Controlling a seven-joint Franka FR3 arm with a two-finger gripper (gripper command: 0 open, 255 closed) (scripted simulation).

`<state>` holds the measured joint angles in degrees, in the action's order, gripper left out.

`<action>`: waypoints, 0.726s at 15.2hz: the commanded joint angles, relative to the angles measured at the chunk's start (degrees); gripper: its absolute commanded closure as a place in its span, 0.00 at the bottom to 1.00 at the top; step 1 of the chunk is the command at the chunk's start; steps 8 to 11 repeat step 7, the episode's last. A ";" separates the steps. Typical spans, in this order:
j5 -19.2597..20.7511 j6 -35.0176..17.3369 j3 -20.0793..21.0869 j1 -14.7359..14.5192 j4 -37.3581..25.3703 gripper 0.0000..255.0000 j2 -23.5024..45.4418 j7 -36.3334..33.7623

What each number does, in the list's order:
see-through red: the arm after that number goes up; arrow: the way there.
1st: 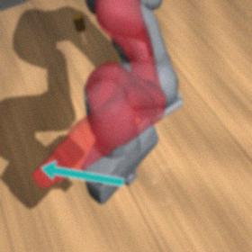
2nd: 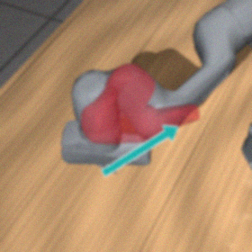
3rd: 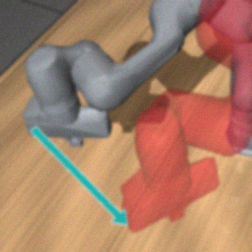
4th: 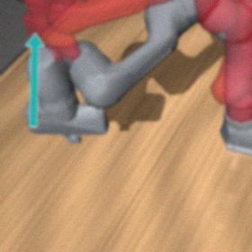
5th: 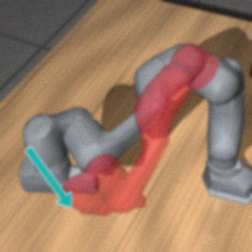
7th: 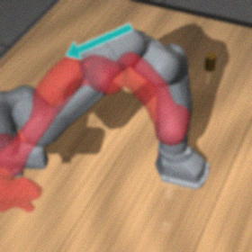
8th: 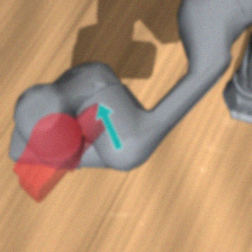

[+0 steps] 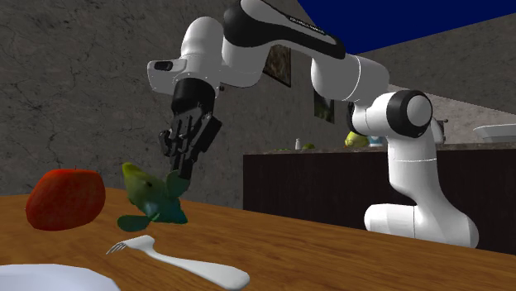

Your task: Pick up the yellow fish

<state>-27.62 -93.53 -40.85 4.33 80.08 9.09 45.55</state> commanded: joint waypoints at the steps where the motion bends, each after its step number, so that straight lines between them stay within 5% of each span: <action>1: -0.44 1.88 -0.05 0.41 -2.31 1.00 0.66 -0.48; 11: -1.89 5.89 -0.26 1.90 -7.78 1.00 2.58 -1.14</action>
